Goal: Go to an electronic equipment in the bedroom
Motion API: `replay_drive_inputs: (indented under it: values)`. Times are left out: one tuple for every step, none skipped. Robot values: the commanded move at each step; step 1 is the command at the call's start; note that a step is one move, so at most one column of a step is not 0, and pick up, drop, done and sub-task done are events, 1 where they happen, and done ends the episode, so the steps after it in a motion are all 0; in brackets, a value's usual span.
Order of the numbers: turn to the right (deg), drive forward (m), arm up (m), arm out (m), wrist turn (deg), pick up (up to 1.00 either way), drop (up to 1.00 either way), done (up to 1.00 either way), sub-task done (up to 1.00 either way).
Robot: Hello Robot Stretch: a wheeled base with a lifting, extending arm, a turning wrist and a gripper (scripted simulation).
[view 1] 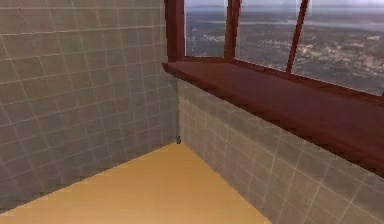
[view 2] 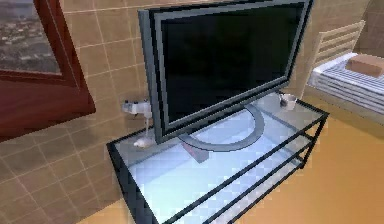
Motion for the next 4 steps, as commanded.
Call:
replay_drive_inputs:
  values:
    - [3.0, 0.00, 0.00, 0.00, 0.0, 0.00, 0.00, 0.00, 0.00]
    - [0.0, 0.05, 0.00, 0.00, 0.0, 0.00, 0.00, 0.00, 0.00]
    - [45.0, 0.00, 0.00, 0.00, 0.0, 0.00, 0.00, 0.00, 0.00]
    - [45.0, 0.00, 0.00, 0.00, 0.0, 0.00, 0.00, 0.00, 0.00]
